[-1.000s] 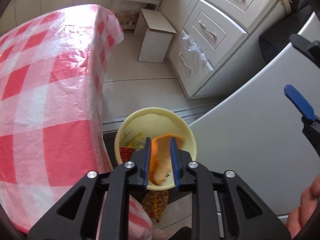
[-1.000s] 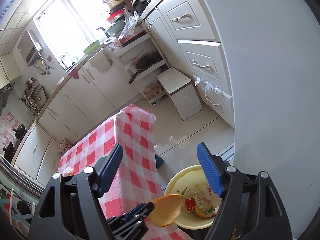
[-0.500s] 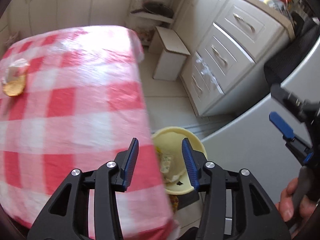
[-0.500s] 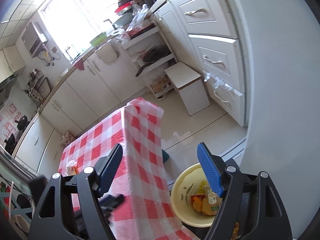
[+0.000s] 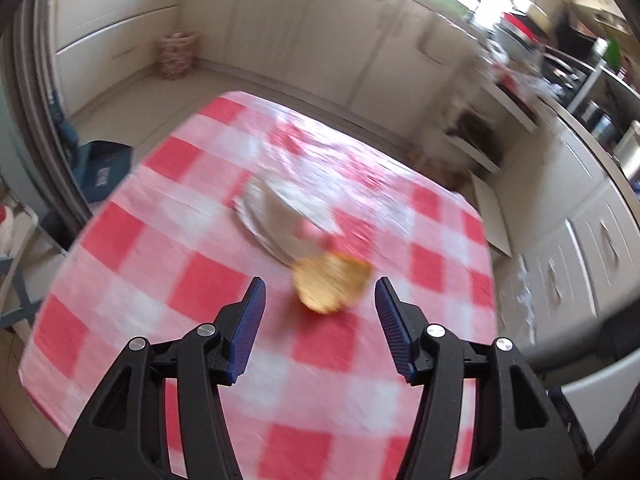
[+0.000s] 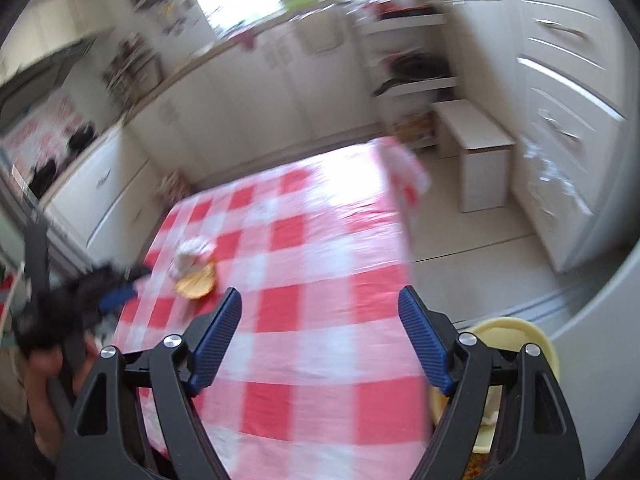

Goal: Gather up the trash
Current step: 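Move both open grippers back over the table, then grasp the white tissue with the left gripper and lift it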

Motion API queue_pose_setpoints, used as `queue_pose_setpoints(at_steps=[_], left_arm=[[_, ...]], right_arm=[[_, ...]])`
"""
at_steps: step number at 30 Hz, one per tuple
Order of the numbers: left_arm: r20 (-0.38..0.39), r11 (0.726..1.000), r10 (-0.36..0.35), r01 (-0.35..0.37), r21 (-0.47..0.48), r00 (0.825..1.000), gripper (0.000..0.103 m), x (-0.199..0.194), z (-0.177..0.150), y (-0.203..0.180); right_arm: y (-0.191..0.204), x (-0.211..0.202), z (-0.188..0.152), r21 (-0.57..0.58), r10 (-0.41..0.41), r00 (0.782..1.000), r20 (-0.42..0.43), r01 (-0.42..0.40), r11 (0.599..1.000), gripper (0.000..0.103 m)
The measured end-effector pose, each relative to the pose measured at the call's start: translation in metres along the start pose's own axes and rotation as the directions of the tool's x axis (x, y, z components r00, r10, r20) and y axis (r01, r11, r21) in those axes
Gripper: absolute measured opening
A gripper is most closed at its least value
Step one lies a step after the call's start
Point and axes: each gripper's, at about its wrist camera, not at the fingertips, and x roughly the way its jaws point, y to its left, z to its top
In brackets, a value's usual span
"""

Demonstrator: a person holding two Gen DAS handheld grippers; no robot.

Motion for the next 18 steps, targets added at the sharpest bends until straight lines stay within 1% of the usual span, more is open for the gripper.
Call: queue_pose_setpoints(at_steps=[4,8,11,15,18], left_arm=[[-0.005,0.998,0.055,-0.055,-0.017,0.998,0.054,0.034,0.029,0.023],[-0.038,0.997,0.066,-0.067,-0.026,0.997,0.056,0.065,0.042,0.031],[-0.049,0.998,0.067,-0.068,-0.016,0.997,0.06,0.081,0.051,0.029],[-0.067,0.996,0.09,-0.09,0.008,0.994,0.063,0.101,0.061,0.022],[-0.089,0.989,0.146,-0.144,0.034,0.985,0.063,0.121,0.063,0.018]], right_arm=[[0.044,0.035,0.001,-0.09,0.013,0.999,-0.049,-0.017,0.996,0.079],[0.074,0.07,-0.002,-0.151,-0.002,0.996,-0.091,-0.012,0.988,0.079],[0.084,0.096,-0.004,-0.168,-0.013,0.993,-0.114,-0.006,0.986,0.079],[0.087,0.119,0.002,-0.166,-0.023,0.992,-0.123,0.003,0.986,0.079],[0.087,0.131,0.005,-0.156,-0.03,0.991,-0.127,0.01,0.988,0.079]])
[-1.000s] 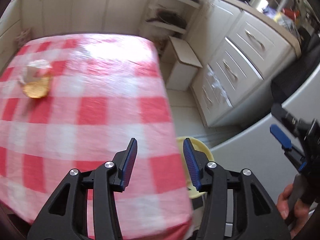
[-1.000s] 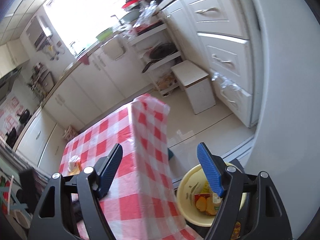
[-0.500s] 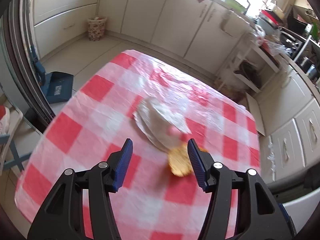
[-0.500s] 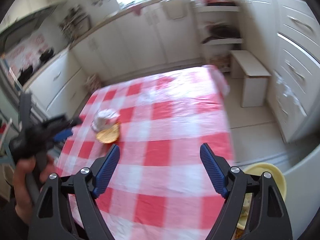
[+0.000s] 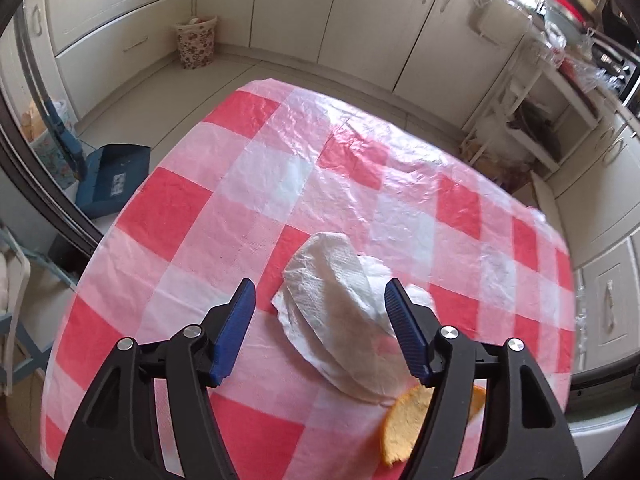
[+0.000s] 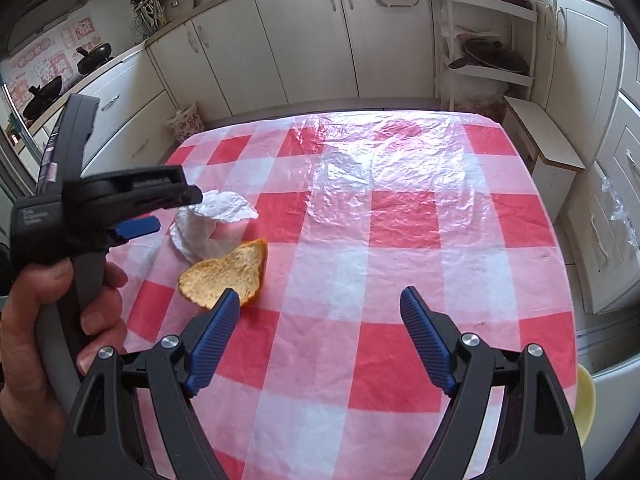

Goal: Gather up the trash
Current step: 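Grasp the white tissue with the left gripper and lift it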

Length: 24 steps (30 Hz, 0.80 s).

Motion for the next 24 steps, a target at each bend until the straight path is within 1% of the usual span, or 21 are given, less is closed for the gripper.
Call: queue_pose_setpoints(at_steps=[2,3,5,6,7,8,9,11,12,14,15,16,17,18,19,20,22,24], left_arm=[[-0.01,1.0,0.008,-0.008,0.01,1.0,0.063,0.007,0.0,0.0],[0.004,0.999,0.016,-0.016,0.029,1.0,0.062,0.007,-0.001,-0.002],[-0.004,0.997,0.012,-0.012,0.071,1.0,0.04,0.005,-0.004,-0.005],[-0.009,0.996,0.003,-0.002,0.085,1.0,0.033,0.004,-0.004,-0.006],[-0.024,0.995,-0.015,0.017,0.099,1.0,0.021,0.003,-0.006,-0.006],[-0.032,0.993,-0.024,0.028,0.112,0.999,0.015,0.001,-0.007,-0.006],[-0.038,0.991,-0.033,0.037,0.126,0.999,0.013,-0.003,-0.01,-0.005],[-0.06,0.991,-0.06,0.067,0.119,0.996,0.007,-0.007,-0.012,0.0],[-0.081,0.99,-0.091,0.099,0.102,0.993,0.006,-0.011,-0.014,0.006],[-0.093,0.989,-0.117,0.125,0.083,0.989,0.005,-0.018,-0.017,0.015],[-0.097,0.988,-0.131,0.138,0.071,0.987,0.004,-0.022,-0.019,0.02],[-0.101,0.987,-0.145,0.152,0.06,0.984,0.004,-0.027,-0.022,0.025],[-0.102,0.985,-0.157,0.164,0.054,0.982,0.004,-0.032,-0.024,0.029],[-0.099,0.984,-0.164,0.17,0.052,0.981,0.004,-0.036,-0.027,0.031],[-0.094,0.982,-0.175,0.18,0.051,0.98,0.004,-0.044,-0.031,0.034],[-0.09,0.981,-0.185,0.19,0.051,0.979,0.004,-0.05,-0.034,0.035],[-0.073,0.975,-0.208,0.213,0.057,0.975,0.004,-0.066,-0.043,0.036],[-0.051,0.973,-0.212,0.215,0.078,0.976,0.004,-0.08,-0.052,0.035]], right_arm=[[0.003,0.004,0.003,0.011,-0.001,1.0,0.002,0.001,1.0,0.079],[0.005,0.006,0.004,0.014,0.003,1.0,0.003,-0.003,1.0,0.079],[0.013,0.012,0.006,0.005,0.009,1.0,0.004,-0.009,1.0,0.079],[0.018,0.016,0.008,-0.003,0.007,1.0,0.005,-0.007,1.0,0.079],[0.023,0.019,0.009,-0.011,0.007,1.0,0.004,-0.007,1.0,0.079],[0.028,0.023,0.009,-0.019,0.009,1.0,0.004,-0.008,1.0,0.079],[0.032,0.027,0.009,-0.022,0.01,1.0,0.003,-0.01,1.0,0.079],[0.038,0.034,0.01,-0.024,0.024,1.0,-0.003,-0.024,0.999,0.079],[0.04,0.037,0.009,-0.025,0.028,1.0,-0.008,-0.028,0.999,0.079],[0.044,0.044,0.008,-0.034,0.041,0.999,-0.017,-0.042,0.999,0.065],[0.046,0.048,0.007,-0.042,0.046,0.998,-0.034,-0.047,0.998,0.049],[0.047,0.05,0.006,-0.048,0.047,0.998,-0.043,-0.049,0.998,0.04],[0.049,0.048,0.005,-0.062,0.042,0.999,-0.034,-0.044,0.997,0.032],[0.05,0.047,0.004,-0.065,0.051,0.998,-0.046,-0.054,0.996,0.016],[0.05,0.044,0.003,-0.065,0.066,0.996,-0.053,-0.07,0.995,0.011],[0.049,0.04,0.002,-0.069,0.069,0.996,-0.048,-0.073,0.995,0.011],[0.047,0.026,0.0,-0.09,0.065,0.997,-0.03,-0.067,0.994,0.008],[0.043,0.012,-0.004,-0.103,0.065,0.998,-0.019,-0.066,0.992,0.008]])
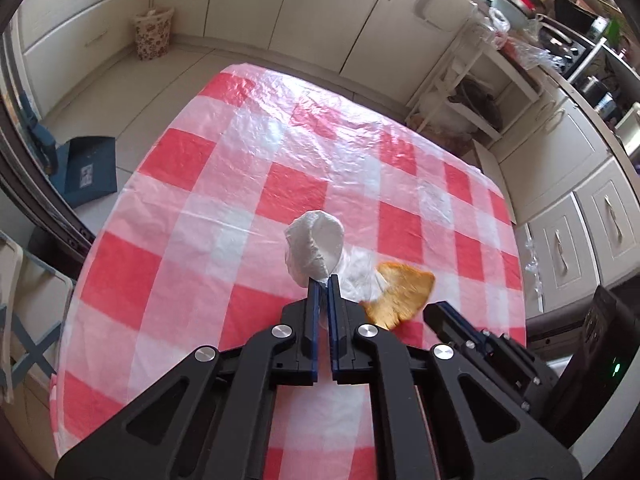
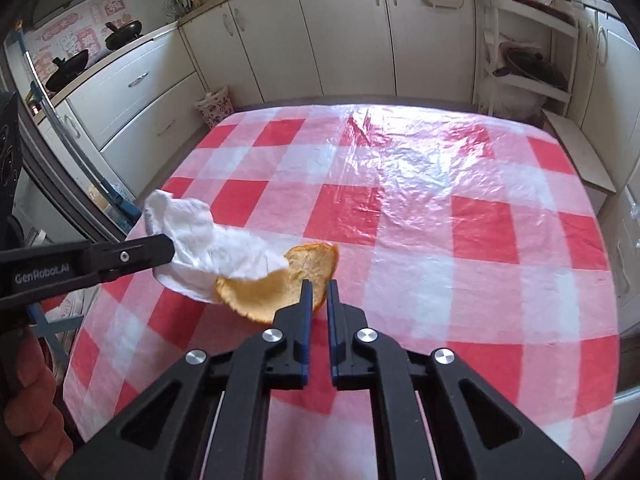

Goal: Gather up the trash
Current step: 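Grasp the white tissue with the left gripper and lift it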

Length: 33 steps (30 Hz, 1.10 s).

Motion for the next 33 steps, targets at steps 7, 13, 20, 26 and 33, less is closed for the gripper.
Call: queue_pose_setpoints(at_steps=[7,13,20,26,33], left_arm=[[0.079,1.0,0.003,-0.002,-0.018,0.997,0.004,-0.046,-0.027,0.008],[0.081,0.998,0.015,-0.01,-0.066,0.997,0.004,-0.049,-0.026,0.032],[0.054,0.997,-0.018,0.022,-0.076,0.998,0.004,-0.039,-0.02,0.03],[0.05,0.998,-0.05,0.051,-0.026,0.998,0.004,-0.04,-0.028,0.008],[0.053,0.995,-0.088,0.086,0.049,0.995,0.004,-0.045,-0.049,-0.03]], right_arm=[[-0.014,-0.016,-0.006,0.076,0.049,0.999,0.023,-0.05,0.996,0.067],[-0.009,0.02,0.004,0.101,0.018,1.0,0.008,-0.018,0.995,0.067],[-0.009,0.042,0.015,0.113,0.023,1.0,-0.004,-0.023,0.993,0.023],[-0.002,0.012,0.011,0.051,0.021,1.0,0.021,-0.022,0.998,0.007],[-0.02,-0.065,-0.008,-0.017,-0.037,0.993,0.117,0.039,0.999,0.007]])
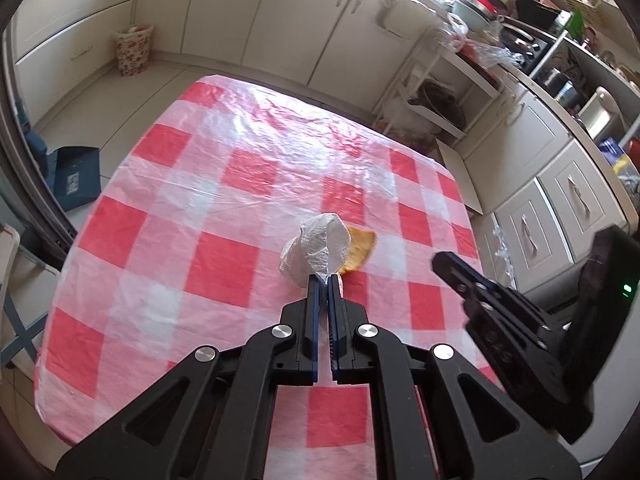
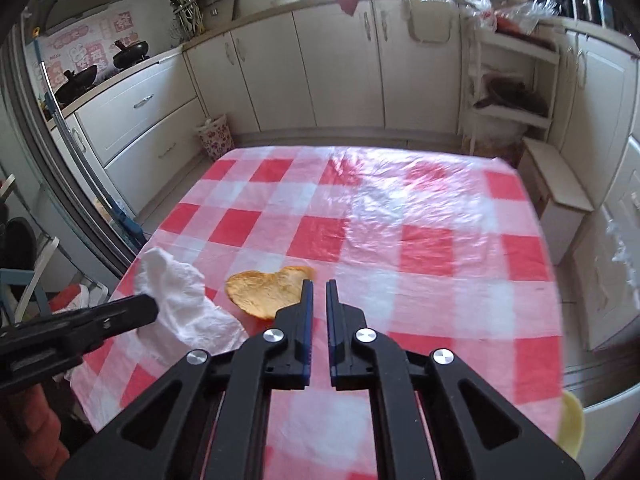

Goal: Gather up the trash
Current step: 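Grasp the white tissue with the left gripper and lift it, then grasp the orange peel with the right gripper while the left holds the tissue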

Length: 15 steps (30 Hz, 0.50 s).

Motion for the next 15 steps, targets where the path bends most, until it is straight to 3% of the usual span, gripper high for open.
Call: queue_pose_setpoints(at_steps=[6,10,12,15], left_arm=[[0.009,0.998,-0.041,0.04,0.053,0.999,0.004,-0.005,-0.016,-0.035],[0.018,0.993,-0.065,0.063,0.104,0.998,0.004,-0.012,-0.03,-0.061],[0.037,0.991,-0.066,0.061,0.121,0.997,0.004,-0.02,-0.034,-0.068],[0.077,0.99,-0.05,0.039,0.135,0.996,0.004,-0.034,-0.036,-0.066]], right_arm=[[-0.037,-0.056,-0.023,-0.01,-0.085,0.996,0.041,0.086,0.996,0.006],[-0.076,-0.078,-0.046,0.046,-0.13,0.991,0.013,0.129,0.991,0.007],[-0.093,-0.079,-0.051,0.125,-0.114,0.993,-0.01,0.114,0.986,0.009],[-0.099,-0.068,-0.048,0.218,-0.028,0.999,-0.032,0.034,0.975,0.047]])
